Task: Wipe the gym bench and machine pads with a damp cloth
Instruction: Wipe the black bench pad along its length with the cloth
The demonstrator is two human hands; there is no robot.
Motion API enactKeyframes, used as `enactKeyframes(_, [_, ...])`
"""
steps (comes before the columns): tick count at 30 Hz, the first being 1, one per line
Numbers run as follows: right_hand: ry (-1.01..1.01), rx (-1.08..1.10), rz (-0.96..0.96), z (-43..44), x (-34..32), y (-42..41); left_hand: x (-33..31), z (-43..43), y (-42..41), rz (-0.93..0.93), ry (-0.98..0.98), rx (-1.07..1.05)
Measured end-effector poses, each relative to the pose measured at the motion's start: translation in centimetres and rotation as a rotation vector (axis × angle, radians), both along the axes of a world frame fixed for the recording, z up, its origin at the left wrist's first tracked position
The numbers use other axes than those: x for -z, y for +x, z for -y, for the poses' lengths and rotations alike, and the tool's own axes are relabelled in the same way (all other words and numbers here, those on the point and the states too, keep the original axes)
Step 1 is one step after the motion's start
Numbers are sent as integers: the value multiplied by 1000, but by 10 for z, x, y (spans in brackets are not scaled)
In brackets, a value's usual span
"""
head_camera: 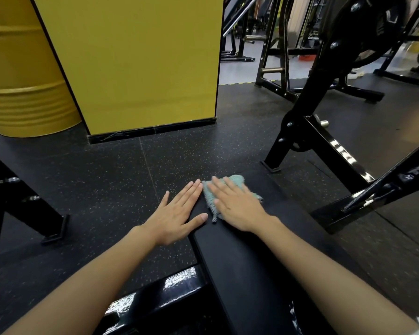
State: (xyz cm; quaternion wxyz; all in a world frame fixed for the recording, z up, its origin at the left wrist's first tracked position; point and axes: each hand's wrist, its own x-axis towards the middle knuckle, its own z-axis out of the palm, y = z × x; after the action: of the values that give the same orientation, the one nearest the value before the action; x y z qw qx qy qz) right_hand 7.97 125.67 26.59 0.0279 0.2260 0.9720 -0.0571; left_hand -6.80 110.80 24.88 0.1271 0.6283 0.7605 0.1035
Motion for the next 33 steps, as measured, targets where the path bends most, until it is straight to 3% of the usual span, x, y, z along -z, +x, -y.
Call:
enactKeyframes(5, [-35, -109, -33, -4, -1, 2, -2, 0, 1, -18, -25, 0])
enactKeyframes(11, [-35, 150, 16, -79, -4, 38, -5, 1, 0, 11, -35, 0])
enactKeyframes(16, [-18, 263, 39, -71, 0, 34, -4, 0, -1, 56, -36, 4])
enactKeyframes(26, [-5, -33, -7, 35, 0, 11, -5, -1, 0, 84, -38, -22])
enactKeyframes(33, [-80, -173, -23, 78, -1, 48, -12, 3, -1, 90, -52, 2])
